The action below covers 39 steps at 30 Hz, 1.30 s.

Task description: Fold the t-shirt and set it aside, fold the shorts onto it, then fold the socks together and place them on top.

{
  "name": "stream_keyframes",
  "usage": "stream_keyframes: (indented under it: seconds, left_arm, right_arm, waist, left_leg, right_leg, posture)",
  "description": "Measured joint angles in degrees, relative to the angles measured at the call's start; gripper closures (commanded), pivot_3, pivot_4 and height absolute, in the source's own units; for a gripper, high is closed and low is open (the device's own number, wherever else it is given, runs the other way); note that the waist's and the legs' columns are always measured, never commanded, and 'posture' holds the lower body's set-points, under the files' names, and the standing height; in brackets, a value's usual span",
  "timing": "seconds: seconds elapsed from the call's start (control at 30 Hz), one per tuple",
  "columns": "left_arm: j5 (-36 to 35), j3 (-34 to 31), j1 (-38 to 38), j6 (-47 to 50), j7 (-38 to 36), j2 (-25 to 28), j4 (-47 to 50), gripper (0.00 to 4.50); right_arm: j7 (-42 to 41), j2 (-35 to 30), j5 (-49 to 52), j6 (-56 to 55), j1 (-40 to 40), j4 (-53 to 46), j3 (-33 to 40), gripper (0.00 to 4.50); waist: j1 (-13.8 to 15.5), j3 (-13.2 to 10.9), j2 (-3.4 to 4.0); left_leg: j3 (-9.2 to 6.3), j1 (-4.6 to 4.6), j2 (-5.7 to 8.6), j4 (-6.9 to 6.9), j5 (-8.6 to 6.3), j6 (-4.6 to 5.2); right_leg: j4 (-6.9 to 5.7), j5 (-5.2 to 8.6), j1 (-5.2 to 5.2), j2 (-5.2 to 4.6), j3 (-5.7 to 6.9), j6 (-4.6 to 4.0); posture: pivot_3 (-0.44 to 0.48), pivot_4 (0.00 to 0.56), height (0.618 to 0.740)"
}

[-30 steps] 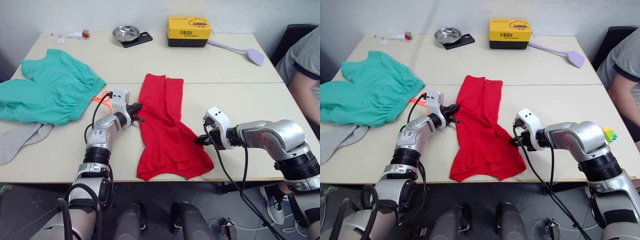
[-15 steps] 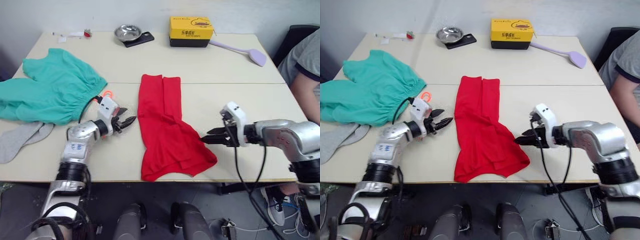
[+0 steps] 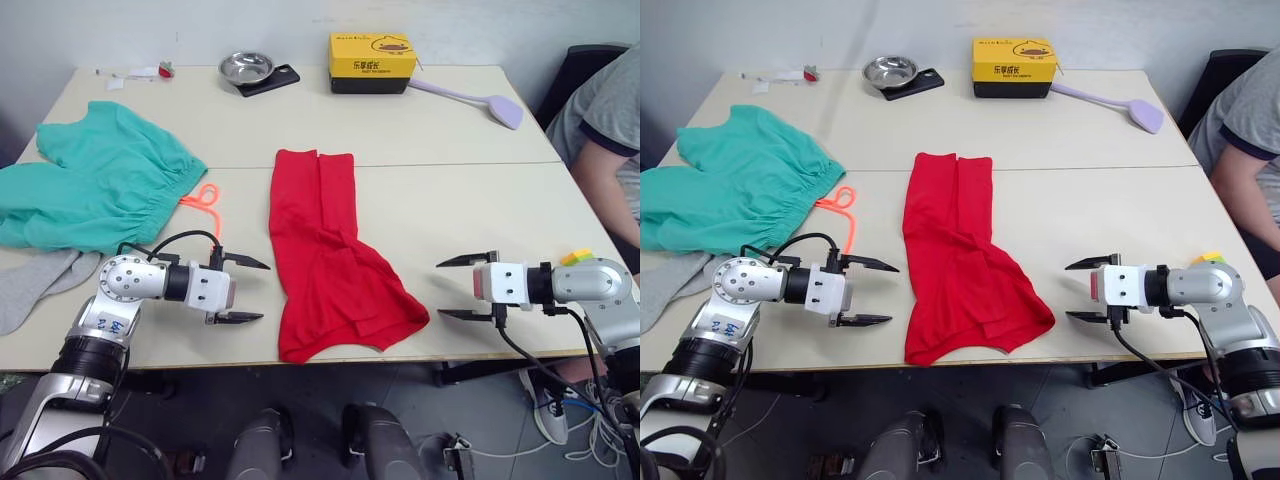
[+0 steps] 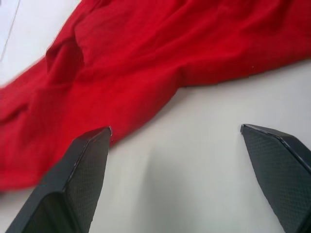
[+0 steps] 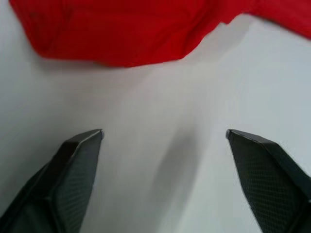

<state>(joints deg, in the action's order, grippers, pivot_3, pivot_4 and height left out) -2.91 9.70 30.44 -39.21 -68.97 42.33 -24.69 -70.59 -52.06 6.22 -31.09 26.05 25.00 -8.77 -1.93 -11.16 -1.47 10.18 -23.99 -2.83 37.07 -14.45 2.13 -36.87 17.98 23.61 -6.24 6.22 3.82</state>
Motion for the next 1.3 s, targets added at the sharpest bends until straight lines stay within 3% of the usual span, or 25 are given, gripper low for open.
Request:
stream_keyframes:
  seconds: [0.27, 0.53, 0.63, 0.73, 0.9, 1.0, 1.3]
  left_arm:
    - [2.8, 3.5, 3.2, -11.6, 1.7, -4.7, -5.0, 0.0]
    - [2.9, 8.3, 6.5, -15.8, 1.0, -8.3, -7.3, 0.0]
    - [2.2, 9.7, 7.1, -15.9, -0.6, -8.3, -7.6, 0.65]
    - [0.3, 11.5, 6.8, -15.1, -2.9, -8.3, -7.6, 1.6]
    - [-1.7, 12.0, 4.5, -13.2, -4.8, -8.1, -7.4, 3.43]
    - [-3.9, 11.9, 2.6, -11.3, -6.5, -7.4, -5.9, 4.45]
    - [-11.0, 11.1, -6.6, -1.2, -11.9, -1.0, 5.8, 4.48]
  right_arm:
    - [-0.1, 5.3, -2.2, -16.8, 0.8, 2.7, -2.2, 0.03]
    - [0.2, 7.6, -2.2, -18.8, 1.4, 2.3, -4.4, 0.03]
    - [0.0, 7.6, -2.2, -18.5, 1.5, 2.0, -4.8, 0.68]
    - [-0.5, 7.6, -1.7, -17.4, 0.8, 1.0, -5.9, 1.71]
    - [-2.3, 7.7, -0.8, -14.8, -0.9, -1.6, -7.1, 3.61]
    - [-3.4, 7.7, 0.3, -11.5, -2.9, -5.3, -7.8, 4.5]
    - [-4.7, 2.7, 6.8, 8.2, -10.9, -26.8, -7.7, 4.5]
  waist:
    - [0.3, 0.1, 0.14]
    - [0.3, 0.1, 0.19]
    - [0.2, 0.2, 0.26]
    - [0.1, 0.2, 0.26]
    - [0.2, 0.2, 0.27]
    - [0.1, 0.2, 0.28]
    - [-0.3, 0.1, 0.56]
  left_leg:
    - [-0.11, 0.76, 0.02, -0.07, -0.29, -0.09]
    - [-0.22, 0.83, 0.02, -0.05, -0.2, 0.1]
    - [-0.22, 0.84, 0.02, -0.05, -0.21, 0.12]
    - [-0.22, 0.84, 0.01, -0.06, -0.2, 0.13]
    - [-0.25, 0.84, 0.01, -0.04, -0.21, 0.15]
    - [-0.26, 0.83, 0.01, -0.07, -0.23, 0.16]
    - [-0.35, 0.77, -0.03, -0.14, -0.3, 0.17]
  right_leg:
    - [0.19, 0.04, -0.91, -0.1, 0.07, -0.07]
    - [0.27, 0.04, -1.05, -0.11, 0.16, -0.07]
    - [0.27, 0.04, -1.06, -0.11, 0.16, -0.07]
    - [0.26, 0.05, -1.05, -0.11, 0.18, -0.09]
    - [0.26, 0.05, -1.06, -0.11, 0.17, -0.09]
    - [0.28, 0.06, -1.05, -0.12, 0.16, -0.1]
    - [0.23, 0.13, -0.96, -0.12, 0.2, -0.21]
  posture:
    - [0.0, 0.15, 0.74]
    - [0.0, 0.15, 0.74]
    - [0.0, 0.15, 0.74]
    - [0.0, 0.15, 0.74]
    - [0.0, 0.15, 0.74]
    - [0.0, 0.15, 0.74]
    - [0.0, 0.15, 0.74]
